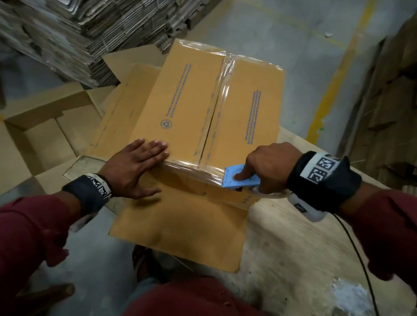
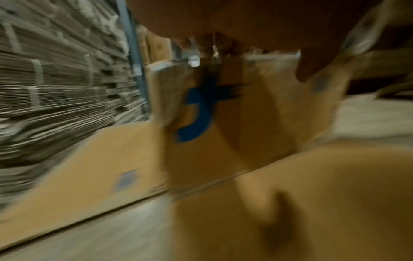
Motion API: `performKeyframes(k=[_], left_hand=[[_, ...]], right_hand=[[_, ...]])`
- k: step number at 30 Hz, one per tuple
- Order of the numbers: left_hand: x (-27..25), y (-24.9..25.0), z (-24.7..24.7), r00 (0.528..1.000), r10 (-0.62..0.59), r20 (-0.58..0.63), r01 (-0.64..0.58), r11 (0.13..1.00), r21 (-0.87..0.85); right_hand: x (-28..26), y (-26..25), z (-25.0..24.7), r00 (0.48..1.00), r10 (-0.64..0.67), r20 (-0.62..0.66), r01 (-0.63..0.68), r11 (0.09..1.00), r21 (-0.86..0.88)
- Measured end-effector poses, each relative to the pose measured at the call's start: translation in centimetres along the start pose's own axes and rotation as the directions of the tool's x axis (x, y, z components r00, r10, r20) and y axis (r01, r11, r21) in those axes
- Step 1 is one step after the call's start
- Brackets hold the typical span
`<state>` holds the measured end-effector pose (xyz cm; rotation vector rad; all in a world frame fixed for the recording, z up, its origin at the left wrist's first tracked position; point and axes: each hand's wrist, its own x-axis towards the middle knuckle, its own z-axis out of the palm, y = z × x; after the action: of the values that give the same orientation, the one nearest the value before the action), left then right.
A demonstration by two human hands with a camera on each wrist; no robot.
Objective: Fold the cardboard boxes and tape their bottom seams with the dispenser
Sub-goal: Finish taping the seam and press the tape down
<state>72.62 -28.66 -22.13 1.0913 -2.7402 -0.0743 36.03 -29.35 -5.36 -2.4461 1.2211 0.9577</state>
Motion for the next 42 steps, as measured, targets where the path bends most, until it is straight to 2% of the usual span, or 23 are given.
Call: performKeyframes(k=[2, 5, 7, 9, 11, 15, 19, 25, 30, 39, 42], left_hand=[[1.1, 3.6, 0.0, 1.000, 0.005, -0.028, -0.004, 1.000, 0.021], [5.2, 11.0, 2.0, 0.999, 0.037, -0.028, -0.038, 0.999, -0.038], [7.8, 14.7, 3.7, 0.999, -0.040, 0.022, 0.041, 0.997, -0.070], [8.5, 16.0, 5.0, 0.991, -0.128, 0.042, 0.130, 0.990, -0.046], [8.5, 16.0, 5.6, 0.986, -0.162, 0.026, 0.163, 0.986, -0.037], [8.5, 15.7, 5.8, 0.985, -0.171, 0.027, 0.172, 0.984, -0.046], [8.6, 15.8, 5.4, 0.983, -0.181, 0.026, 0.182, 0.982, -0.044], [8.7, 15.6, 4.8, 0.987, -0.154, 0.045, 0.157, 0.986, -0.057], [8.8, 15.7, 4.8, 0.986, -0.153, 0.066, 0.157, 0.986, -0.052], [8.7, 15.6, 4.3, 0.987, -0.138, 0.078, 0.143, 0.988, -0.059], [8.7, 15.5, 4.5, 0.988, -0.133, 0.077, 0.137, 0.989, -0.048]], right_hand=[[-0.1, 0.0, 0.5, 0.999, -0.027, -0.034, 0.027, 1.000, 0.002], [-0.2, 0.0, 0.9, 0.996, -0.063, -0.063, 0.064, 0.998, 0.011], [-0.4, -0.1, 1.0, 0.994, -0.074, -0.081, 0.075, 0.997, 0.007], [-0.3, -0.1, 0.8, 0.995, -0.051, -0.088, 0.053, 0.999, 0.012], [-0.2, 0.1, 0.8, 0.995, -0.052, -0.089, 0.055, 0.998, 0.029], [-1.1, 1.7, 1.9, 0.986, -0.139, -0.095, 0.144, 0.988, 0.053], [-3.0, 4.6, 3.5, 0.982, -0.131, -0.139, 0.149, 0.981, 0.125], [-6.8, 7.8, 6.4, 0.983, -0.095, -0.159, 0.120, 0.980, 0.161], [-11.8, 11.9, 10.1, 0.992, -0.001, -0.126, 0.034, 0.965, 0.260], [-14.7, 13.3, 11.7, 0.989, 0.048, -0.141, -0.005, 0.956, 0.295], [-13.9, 13.1, 12.1, 0.991, 0.055, -0.121, -0.019, 0.959, 0.284]])
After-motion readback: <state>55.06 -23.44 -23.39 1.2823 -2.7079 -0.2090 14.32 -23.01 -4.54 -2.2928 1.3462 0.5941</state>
